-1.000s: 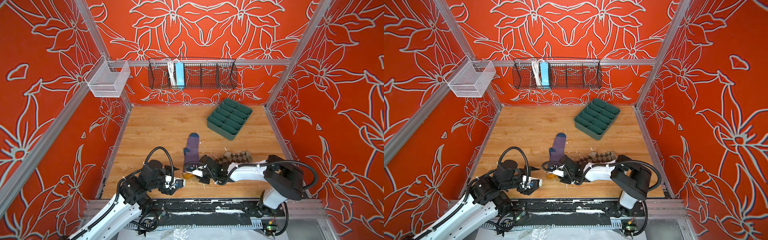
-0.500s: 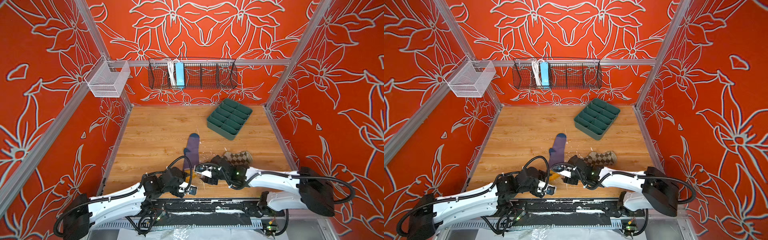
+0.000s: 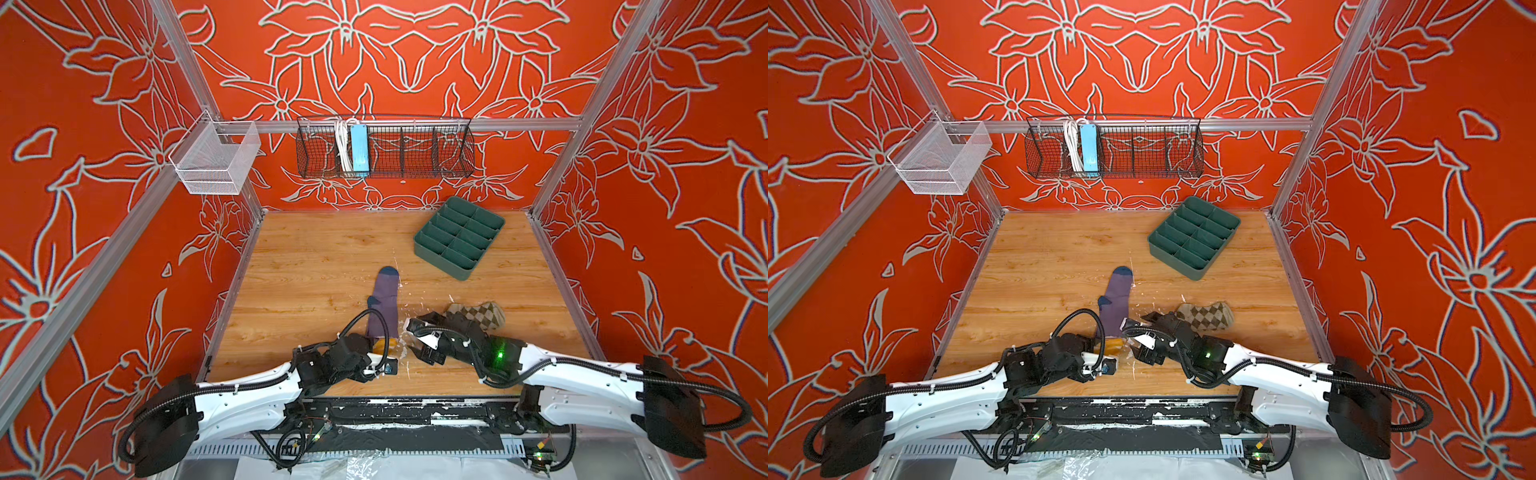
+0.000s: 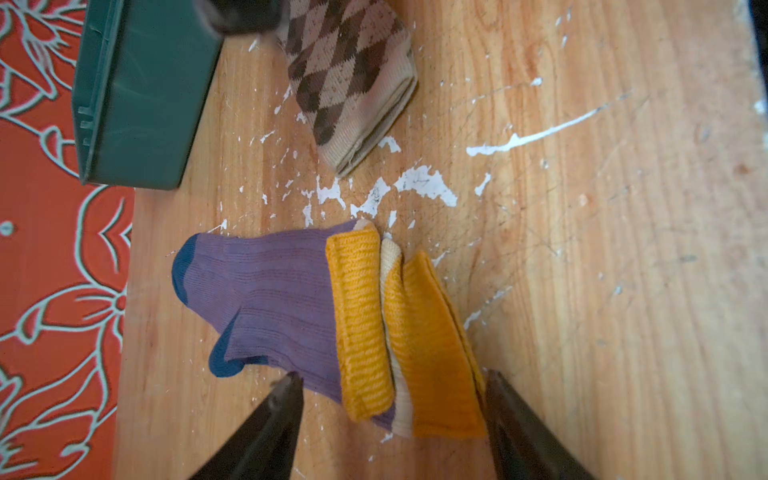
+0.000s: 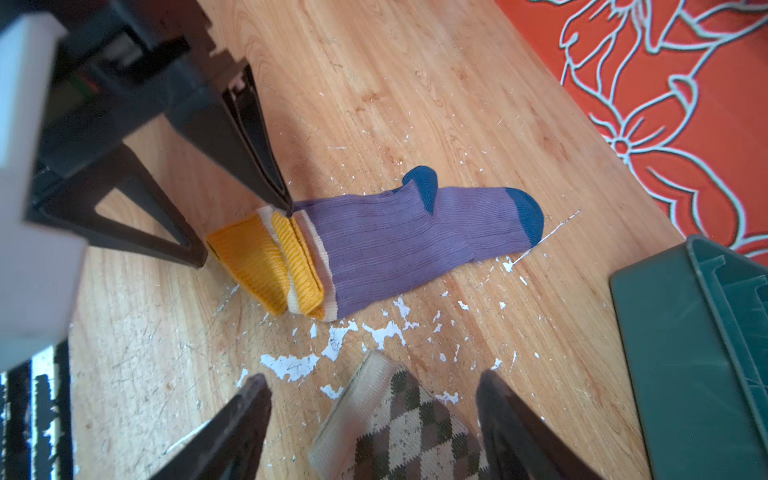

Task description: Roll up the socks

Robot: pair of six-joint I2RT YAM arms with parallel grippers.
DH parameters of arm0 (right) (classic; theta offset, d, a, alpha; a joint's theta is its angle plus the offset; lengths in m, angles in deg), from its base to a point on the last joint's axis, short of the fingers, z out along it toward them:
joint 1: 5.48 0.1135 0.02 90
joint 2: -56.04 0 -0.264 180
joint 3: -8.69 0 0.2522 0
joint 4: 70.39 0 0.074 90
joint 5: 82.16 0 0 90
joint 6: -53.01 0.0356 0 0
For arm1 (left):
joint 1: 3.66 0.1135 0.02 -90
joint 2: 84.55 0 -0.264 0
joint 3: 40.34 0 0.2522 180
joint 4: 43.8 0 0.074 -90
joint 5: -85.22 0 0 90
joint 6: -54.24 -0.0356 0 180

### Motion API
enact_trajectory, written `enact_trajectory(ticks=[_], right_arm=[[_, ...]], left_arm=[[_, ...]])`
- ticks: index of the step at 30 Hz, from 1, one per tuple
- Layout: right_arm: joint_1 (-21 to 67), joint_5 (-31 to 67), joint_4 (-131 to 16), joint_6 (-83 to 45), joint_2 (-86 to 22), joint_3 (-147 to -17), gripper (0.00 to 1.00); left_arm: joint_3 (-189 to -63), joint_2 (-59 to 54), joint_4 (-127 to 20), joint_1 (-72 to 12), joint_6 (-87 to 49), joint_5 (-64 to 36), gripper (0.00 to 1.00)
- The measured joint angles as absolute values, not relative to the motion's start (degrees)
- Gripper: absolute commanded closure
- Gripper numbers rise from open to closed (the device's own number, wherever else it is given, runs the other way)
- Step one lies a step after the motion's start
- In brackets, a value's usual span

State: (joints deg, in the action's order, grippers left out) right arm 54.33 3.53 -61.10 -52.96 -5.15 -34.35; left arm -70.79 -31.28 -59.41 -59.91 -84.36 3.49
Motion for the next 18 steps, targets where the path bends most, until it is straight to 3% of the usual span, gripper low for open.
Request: enact_trajectory(ticks=[6, 18], right_arm=[[54.2, 2.5, -61.4, -52.7, -4.1, -34.1, 0.18], [53.8, 2.1, -61.6, -52.4, -3.4, -33.9, 0.17]], left_arm=[[-70.7, -29.2, -58.2, -59.9, -82.7, 2.9, 0.24], [-70.7, -19.9, -47.6, -59.9, -81.6, 6.7, 0.22]])
